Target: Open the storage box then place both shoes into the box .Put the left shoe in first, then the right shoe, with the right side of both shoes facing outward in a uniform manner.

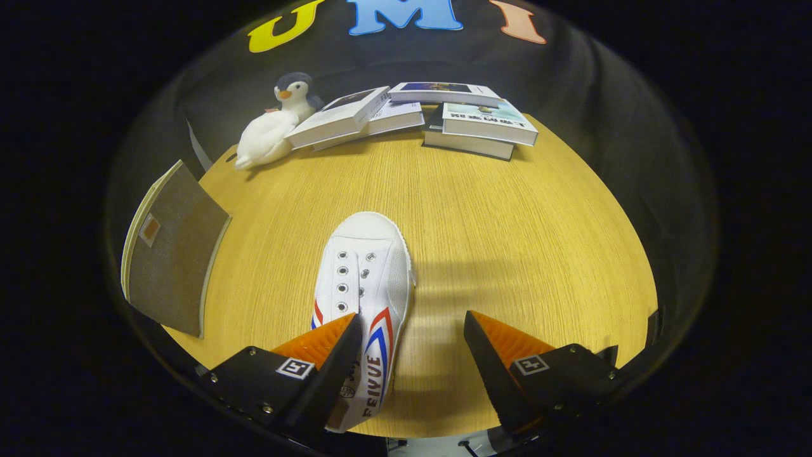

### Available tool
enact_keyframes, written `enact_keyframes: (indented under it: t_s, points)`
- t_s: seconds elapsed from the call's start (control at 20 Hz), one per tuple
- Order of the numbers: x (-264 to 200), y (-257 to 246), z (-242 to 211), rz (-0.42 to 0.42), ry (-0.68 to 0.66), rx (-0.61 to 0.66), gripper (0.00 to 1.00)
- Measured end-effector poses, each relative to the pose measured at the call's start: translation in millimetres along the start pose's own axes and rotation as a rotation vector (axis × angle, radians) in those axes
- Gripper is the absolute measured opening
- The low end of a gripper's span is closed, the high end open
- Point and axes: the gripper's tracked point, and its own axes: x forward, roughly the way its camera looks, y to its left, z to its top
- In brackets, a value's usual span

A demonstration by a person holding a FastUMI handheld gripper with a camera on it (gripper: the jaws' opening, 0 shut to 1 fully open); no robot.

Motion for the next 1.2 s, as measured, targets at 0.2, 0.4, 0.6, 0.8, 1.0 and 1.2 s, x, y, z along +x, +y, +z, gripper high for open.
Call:
enact_keyframes:
  t_s: [0.2, 0.4, 0.6, 0.8, 1.0, 1.2]
  points:
    - [9, 8, -4, 0.014, 0.041, -0.002, 0.91]
    - [11, 16, -3, 0.01, 0.043, -0.049, 0.75]
    - [10, 23, -5, 0.019, 0.048, -0.048, 0.52]
    - [8, 20, -5, -0.002, 0.031, -0.014, 0.35]
    - [-3, 7, 5, -0.052, 0.0, 0.062, 0.31]
    - [-1, 18, -4, -0.001, 0.015, 0.214, 0.01]
